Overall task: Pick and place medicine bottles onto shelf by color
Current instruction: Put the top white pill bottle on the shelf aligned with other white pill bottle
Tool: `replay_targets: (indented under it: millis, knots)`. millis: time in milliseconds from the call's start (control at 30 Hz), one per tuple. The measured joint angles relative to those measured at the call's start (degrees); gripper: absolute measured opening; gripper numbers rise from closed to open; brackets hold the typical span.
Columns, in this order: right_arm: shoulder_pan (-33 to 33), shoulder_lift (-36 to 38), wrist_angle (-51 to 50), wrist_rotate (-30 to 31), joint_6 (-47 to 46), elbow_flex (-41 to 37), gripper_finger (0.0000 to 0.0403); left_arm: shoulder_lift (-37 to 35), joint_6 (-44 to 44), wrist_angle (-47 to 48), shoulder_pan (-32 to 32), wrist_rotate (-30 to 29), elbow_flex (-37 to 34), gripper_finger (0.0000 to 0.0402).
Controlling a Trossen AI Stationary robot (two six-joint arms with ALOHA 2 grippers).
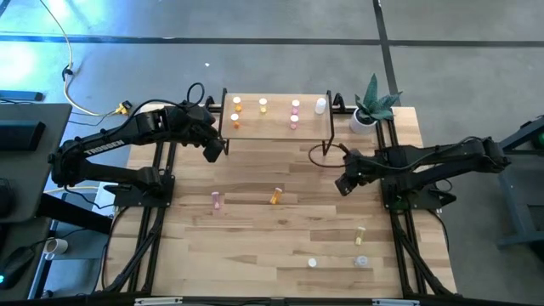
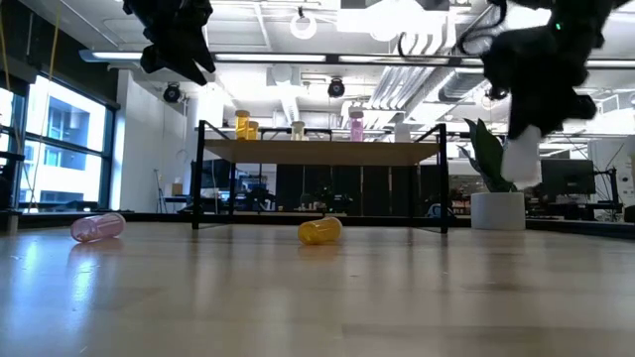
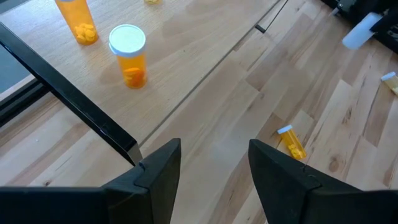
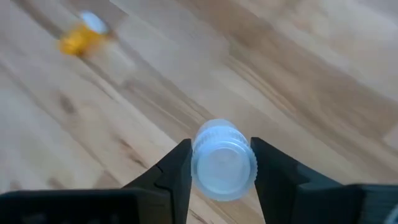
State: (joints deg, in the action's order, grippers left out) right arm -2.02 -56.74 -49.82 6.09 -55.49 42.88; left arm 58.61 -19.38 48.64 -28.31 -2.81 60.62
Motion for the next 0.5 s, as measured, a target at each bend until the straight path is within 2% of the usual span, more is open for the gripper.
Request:
replay_targets:
  millis: [267,500]
  knots:
    - [1.93,-0.45,-0.86,3.04,6.7,10.6,0.0127,0.0,-0.02,0.0,0.02,0.0,0.0,0.018]
    - [8.6,-6.62,-4.29,5.25,19.59,22.95,0.0128,0.0,0.0,0.0,0.0,-0.02,0.0,0.018]
